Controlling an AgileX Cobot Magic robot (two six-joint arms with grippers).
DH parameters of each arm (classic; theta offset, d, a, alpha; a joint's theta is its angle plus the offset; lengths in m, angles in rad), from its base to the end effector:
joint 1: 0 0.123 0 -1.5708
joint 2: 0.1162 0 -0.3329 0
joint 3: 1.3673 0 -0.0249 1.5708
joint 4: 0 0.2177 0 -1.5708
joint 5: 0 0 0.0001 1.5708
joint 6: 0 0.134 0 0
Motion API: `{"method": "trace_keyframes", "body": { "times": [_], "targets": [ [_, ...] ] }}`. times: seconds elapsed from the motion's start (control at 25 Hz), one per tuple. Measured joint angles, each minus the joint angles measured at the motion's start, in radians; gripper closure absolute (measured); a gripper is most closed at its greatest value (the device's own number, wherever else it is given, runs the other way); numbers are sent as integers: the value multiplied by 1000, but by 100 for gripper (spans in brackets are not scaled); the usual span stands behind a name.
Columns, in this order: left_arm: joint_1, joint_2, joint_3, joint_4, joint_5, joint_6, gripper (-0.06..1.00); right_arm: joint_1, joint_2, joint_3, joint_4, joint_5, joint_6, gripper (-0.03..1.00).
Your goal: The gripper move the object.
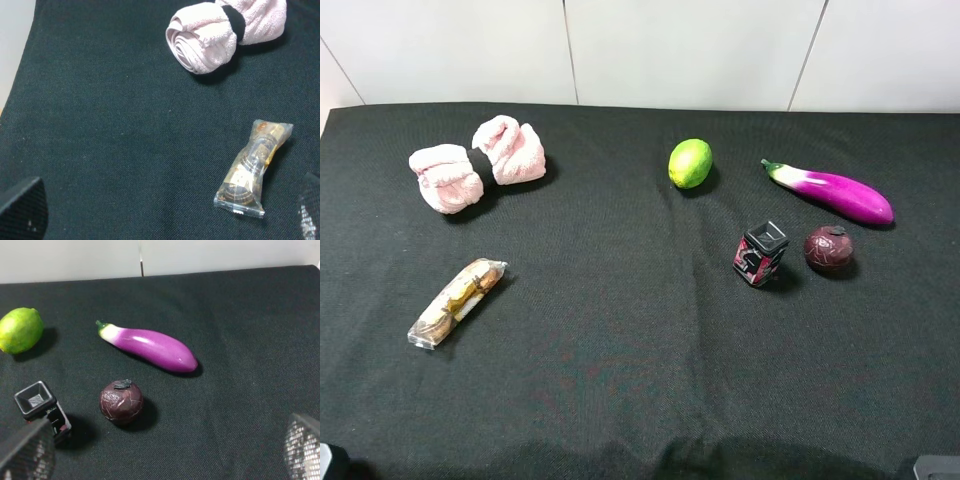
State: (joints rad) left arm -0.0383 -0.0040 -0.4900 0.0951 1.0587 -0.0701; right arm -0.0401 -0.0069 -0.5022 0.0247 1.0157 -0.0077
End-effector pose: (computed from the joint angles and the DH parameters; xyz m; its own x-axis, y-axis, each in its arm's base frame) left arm -0.0434 0.0128 0.2394 -0.4565 -0.0058 -0.8897 -0.0461 0.9988 0.0171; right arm -0.0423 0.0045 0.2476 -0.4066 0.0216 -0.9134 0.0231 0.9996 0.0134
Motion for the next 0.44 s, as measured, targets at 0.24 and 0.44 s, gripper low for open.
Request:
{"method": "trace_keyframes", "body": {
  "times": [0.24, 0.44],
  "targets": [
    [0, 0, 0, 0, 0, 0, -5, 0, 0, 0, 0, 1, 0, 27],
    [0, 0, 0, 0, 0, 0, -5, 0, 0, 0, 0, 1, 0, 27]
  ]
}}
